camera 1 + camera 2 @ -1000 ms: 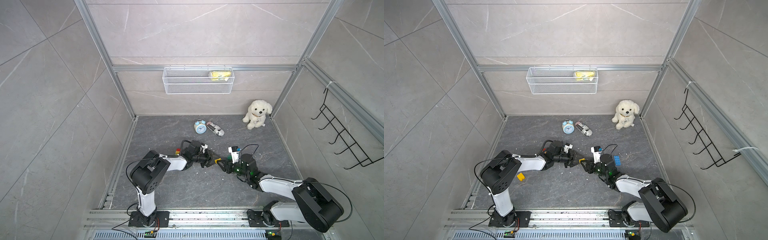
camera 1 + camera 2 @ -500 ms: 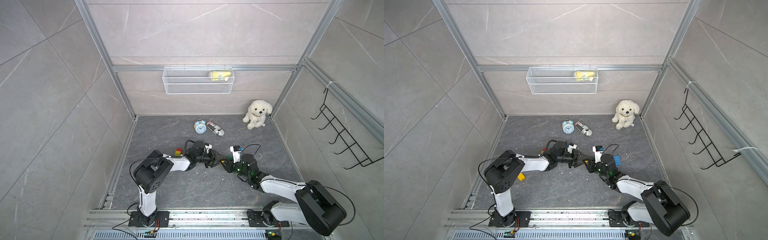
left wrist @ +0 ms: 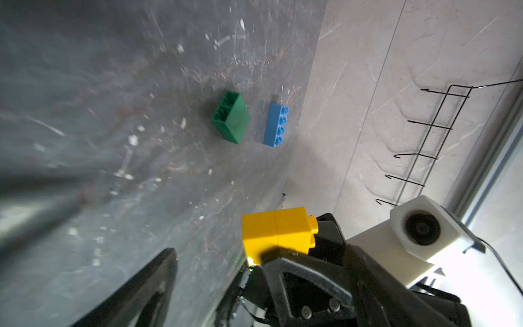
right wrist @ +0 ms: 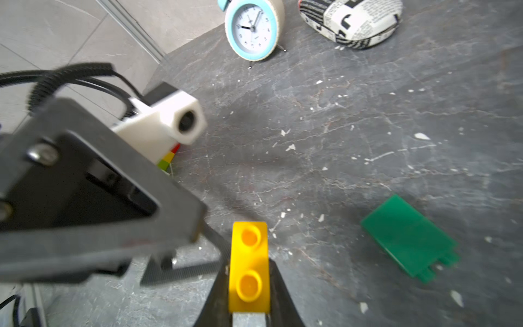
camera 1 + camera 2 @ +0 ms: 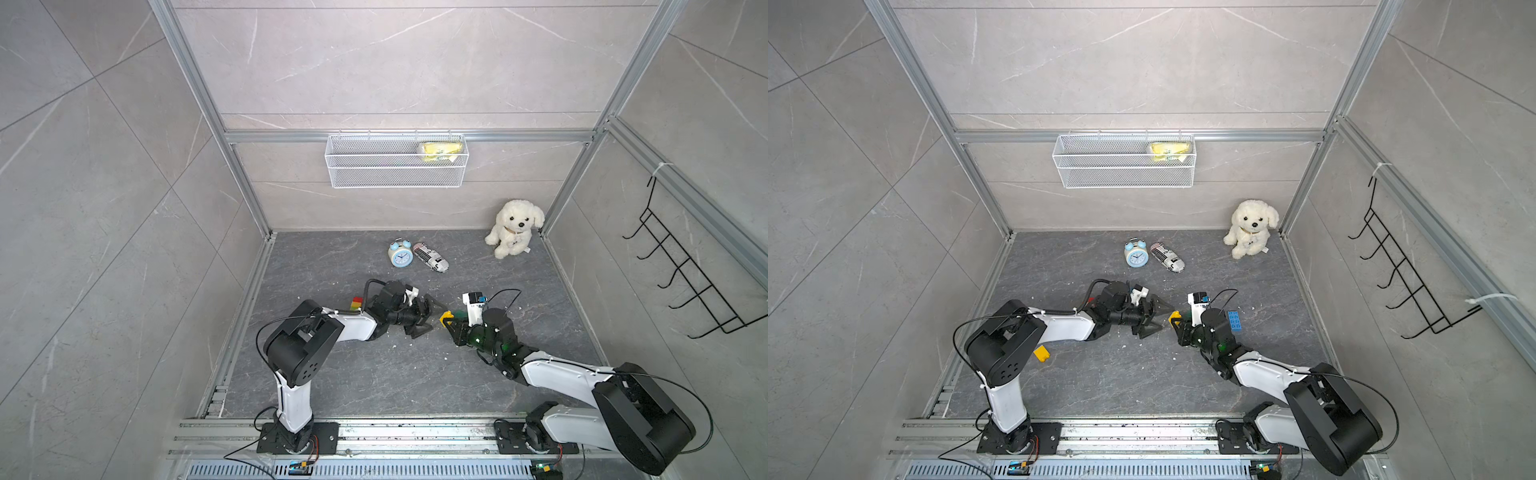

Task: Assemble the letter h with lego
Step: Place the lego brick at the center of the board.

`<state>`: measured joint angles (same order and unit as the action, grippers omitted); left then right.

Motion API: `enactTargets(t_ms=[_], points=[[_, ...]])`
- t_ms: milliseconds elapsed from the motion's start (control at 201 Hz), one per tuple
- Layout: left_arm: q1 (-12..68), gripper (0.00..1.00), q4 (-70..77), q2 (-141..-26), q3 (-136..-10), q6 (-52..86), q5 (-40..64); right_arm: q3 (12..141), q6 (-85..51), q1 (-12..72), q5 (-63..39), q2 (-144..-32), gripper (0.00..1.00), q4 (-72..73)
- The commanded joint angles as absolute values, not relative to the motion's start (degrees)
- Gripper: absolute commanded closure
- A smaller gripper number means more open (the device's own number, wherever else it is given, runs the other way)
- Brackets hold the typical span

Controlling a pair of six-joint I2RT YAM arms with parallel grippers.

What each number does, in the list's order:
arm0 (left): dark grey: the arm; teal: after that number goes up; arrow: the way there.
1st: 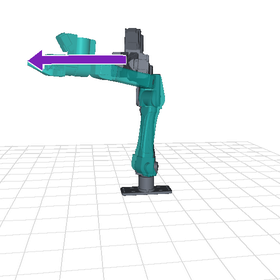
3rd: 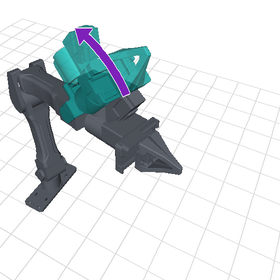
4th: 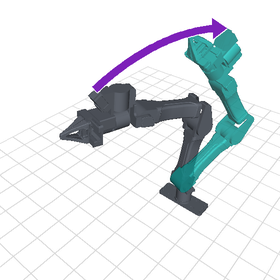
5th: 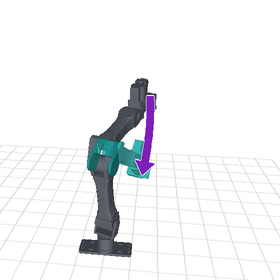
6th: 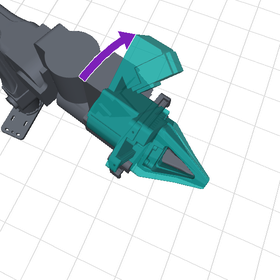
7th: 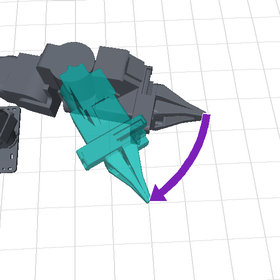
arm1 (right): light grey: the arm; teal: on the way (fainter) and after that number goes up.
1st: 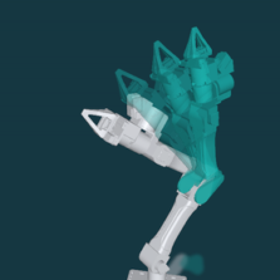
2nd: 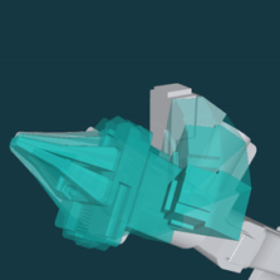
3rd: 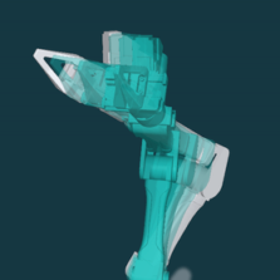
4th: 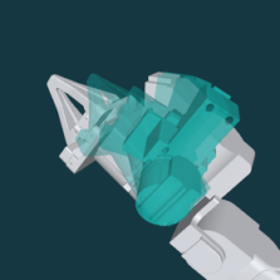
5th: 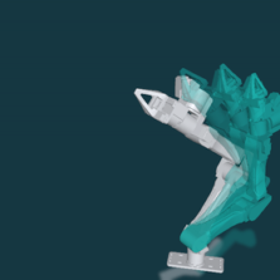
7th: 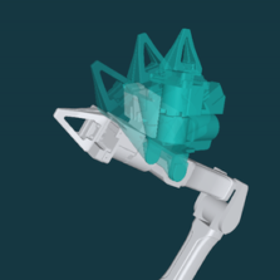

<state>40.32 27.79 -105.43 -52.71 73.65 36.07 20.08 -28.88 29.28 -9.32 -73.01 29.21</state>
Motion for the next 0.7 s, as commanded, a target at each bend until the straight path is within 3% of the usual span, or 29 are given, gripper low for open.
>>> enactTargets(t_ms=[0, 100, 259, 453, 697], points=[[38.00, 0.01, 21.38, -98.14, -52.06, 63.88, 33.90, 20.65, -27.93, 29.71, -5.26, -71.89, 1.00, 25.67], [35.90, 0.01, 17.53, -92.16, -48.93, 59.27, 28.89, 21.33, -27.04, 30.81, -1.67, -71.25, 1.00, 22.93], [35.77, 0.01, 5.93, -76.37, -42.15, 49.95, 6.28, 23.82, -26.64, 39.63, 13.36, -71.31, 1.00, 18.00], [35.77, 0.01, -3.17, -62.44, -37.60, 49.46, -14.25, 34.50, -38.74, 48.39, 29.27, -85.36, 1.00, 10.47], [35.42, 0.00, -7.69, -57.70, -35.25, 53.96, -22.47, 51.08, -44.35, 56.92, 40.86, -101.78, 0.98, 4.34]])
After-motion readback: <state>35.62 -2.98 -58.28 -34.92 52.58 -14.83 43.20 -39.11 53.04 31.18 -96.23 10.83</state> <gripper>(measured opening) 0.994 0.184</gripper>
